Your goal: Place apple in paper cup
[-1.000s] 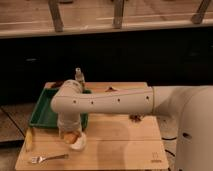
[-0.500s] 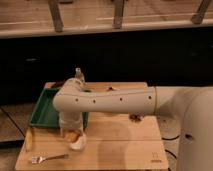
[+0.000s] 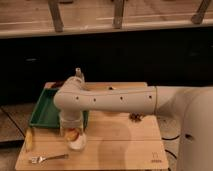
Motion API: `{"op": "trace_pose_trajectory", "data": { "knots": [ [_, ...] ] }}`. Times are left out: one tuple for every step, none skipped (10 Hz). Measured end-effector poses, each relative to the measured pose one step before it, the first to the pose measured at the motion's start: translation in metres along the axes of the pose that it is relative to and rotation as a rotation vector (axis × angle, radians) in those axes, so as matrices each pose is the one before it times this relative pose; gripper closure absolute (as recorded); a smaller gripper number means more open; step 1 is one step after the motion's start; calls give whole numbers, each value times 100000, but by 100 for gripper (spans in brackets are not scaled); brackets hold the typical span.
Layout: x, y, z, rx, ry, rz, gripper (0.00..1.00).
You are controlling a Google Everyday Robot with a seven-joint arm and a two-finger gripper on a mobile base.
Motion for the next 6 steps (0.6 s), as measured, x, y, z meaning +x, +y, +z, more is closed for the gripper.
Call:
{"op": "trace_pose_trajectory", "data": {
  "knots": [
    [49,53,-52,-126,-125,-221,20],
    [51,39,-28,-28,-126,-238,20],
    [30,-3,-46,49,-99,-286,20],
    [18,-23,-54,87,-85,-285,20],
    [-12,140,-7,-12,-105,-222,20],
    [2,21,-28,287,160,-22,20]
  ]
}}
